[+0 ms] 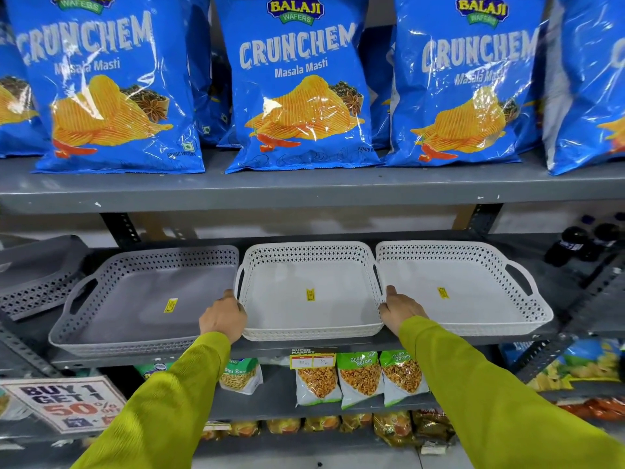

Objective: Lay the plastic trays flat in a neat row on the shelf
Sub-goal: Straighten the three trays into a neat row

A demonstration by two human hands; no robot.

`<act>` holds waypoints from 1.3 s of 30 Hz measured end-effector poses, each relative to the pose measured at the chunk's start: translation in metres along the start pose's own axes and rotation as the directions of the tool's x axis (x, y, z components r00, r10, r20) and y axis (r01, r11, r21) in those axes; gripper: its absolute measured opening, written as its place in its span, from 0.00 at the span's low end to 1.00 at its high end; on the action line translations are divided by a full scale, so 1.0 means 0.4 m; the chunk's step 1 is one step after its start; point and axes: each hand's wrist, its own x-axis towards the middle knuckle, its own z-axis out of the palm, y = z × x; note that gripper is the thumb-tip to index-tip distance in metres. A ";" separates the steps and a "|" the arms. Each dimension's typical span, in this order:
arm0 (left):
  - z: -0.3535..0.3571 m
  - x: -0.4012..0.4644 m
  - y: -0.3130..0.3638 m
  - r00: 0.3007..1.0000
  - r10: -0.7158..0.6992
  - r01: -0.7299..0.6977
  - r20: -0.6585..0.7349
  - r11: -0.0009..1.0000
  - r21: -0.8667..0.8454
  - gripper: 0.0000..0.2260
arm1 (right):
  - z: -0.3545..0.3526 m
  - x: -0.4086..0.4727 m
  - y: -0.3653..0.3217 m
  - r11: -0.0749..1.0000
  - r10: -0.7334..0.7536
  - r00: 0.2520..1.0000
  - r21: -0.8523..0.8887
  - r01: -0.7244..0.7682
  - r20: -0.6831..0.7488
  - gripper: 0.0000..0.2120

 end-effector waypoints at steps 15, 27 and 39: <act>-0.005 0.009 -0.001 1.000 0.011 -0.011 0.009 1.000 0.015 0.13 | 0.008 0.024 0.006 1.000 -0.018 1.000 -0.014 0.018 -0.013 0.21; -0.003 0.012 -0.008 1.000 0.027 -0.027 0.012 1.000 0.010 0.14 | 0.000 0.016 0.004 0.999 -0.028 1.000 -0.031 0.028 0.004 0.24; -0.004 0.012 -0.010 0.999 0.044 -0.044 0.010 0.999 0.001 0.13 | 0.002 0.016 0.008 0.999 -0.038 0.999 -0.033 0.038 0.005 0.23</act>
